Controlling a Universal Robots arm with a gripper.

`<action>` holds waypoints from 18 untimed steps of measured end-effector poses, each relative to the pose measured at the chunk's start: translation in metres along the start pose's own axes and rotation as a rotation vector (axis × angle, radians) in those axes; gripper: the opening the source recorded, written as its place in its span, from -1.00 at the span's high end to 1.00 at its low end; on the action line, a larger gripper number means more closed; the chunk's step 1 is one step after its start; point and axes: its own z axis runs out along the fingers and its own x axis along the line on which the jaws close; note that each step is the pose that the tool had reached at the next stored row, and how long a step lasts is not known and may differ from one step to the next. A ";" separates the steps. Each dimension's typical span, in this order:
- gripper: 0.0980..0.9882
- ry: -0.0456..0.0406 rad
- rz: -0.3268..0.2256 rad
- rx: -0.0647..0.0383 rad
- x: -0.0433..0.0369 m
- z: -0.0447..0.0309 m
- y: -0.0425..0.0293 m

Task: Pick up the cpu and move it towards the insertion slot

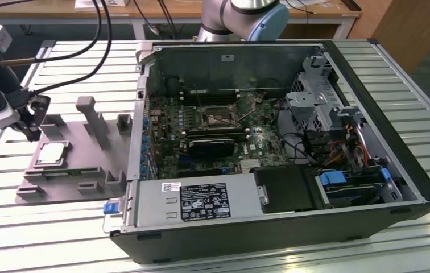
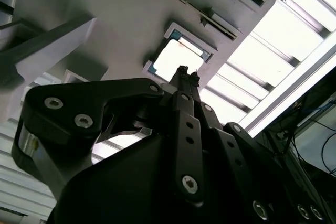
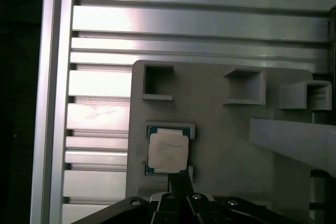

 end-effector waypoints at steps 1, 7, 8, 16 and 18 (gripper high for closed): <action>0.99 0.0000 0.000 0.000 0.0000 0.0018 -0.0001; 0.99 0.0000 0.000 0.000 0.0002 0.0127 -0.0006; 0.99 0.0000 0.000 0.000 0.0002 0.0146 -0.0007; 0.99 0.0001 0.000 0.000 0.0004 0.0290 -0.0012; 0.99 0.0001 0.000 0.000 0.0005 0.0327 -0.0010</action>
